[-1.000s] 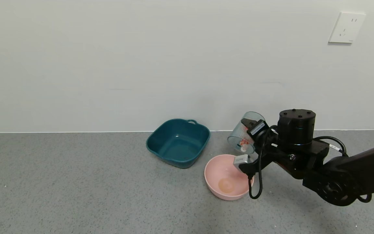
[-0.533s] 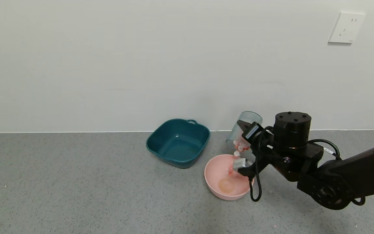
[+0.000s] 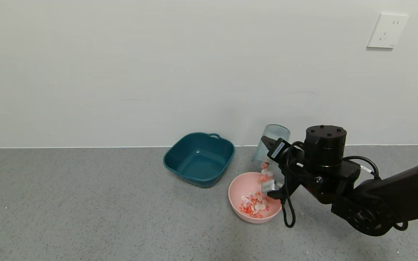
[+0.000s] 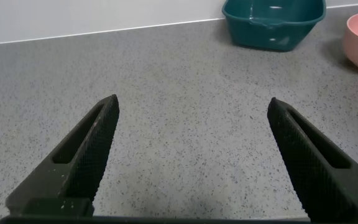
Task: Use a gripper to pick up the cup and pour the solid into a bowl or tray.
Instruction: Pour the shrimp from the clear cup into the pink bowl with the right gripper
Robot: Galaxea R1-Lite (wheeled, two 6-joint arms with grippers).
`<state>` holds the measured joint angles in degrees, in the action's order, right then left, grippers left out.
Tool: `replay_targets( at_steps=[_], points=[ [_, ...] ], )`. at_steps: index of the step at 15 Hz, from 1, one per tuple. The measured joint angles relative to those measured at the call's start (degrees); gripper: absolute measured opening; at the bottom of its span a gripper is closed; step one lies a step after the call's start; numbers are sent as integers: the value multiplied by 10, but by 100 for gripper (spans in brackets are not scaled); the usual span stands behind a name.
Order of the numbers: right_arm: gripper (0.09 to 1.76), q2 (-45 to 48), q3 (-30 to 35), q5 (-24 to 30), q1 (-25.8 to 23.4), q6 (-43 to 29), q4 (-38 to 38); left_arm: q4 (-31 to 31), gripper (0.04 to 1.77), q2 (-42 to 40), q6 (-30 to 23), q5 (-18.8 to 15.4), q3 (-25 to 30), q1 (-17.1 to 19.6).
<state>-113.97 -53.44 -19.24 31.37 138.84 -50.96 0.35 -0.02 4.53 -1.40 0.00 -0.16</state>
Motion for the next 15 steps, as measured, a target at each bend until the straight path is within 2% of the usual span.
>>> replay_targets(
  at_steps=[5, 11, 13, 15],
  points=[
    [131, -2, 4, 2, 5, 46, -77, 0, 172, 0, 0, 0, 0, 0],
    [131, -5, 5, 4, 9, 46, -75, 0, 172, 0, 0, 0, 0, 0],
    [131, -4, 5, 3, 9, 33, -73, 0, 172, 0, 0, 0, 0, 0],
    [131, 0, 5, -9, 8, -19, -71, 0, 172, 0, 0, 0, 0, 0]
  ],
)
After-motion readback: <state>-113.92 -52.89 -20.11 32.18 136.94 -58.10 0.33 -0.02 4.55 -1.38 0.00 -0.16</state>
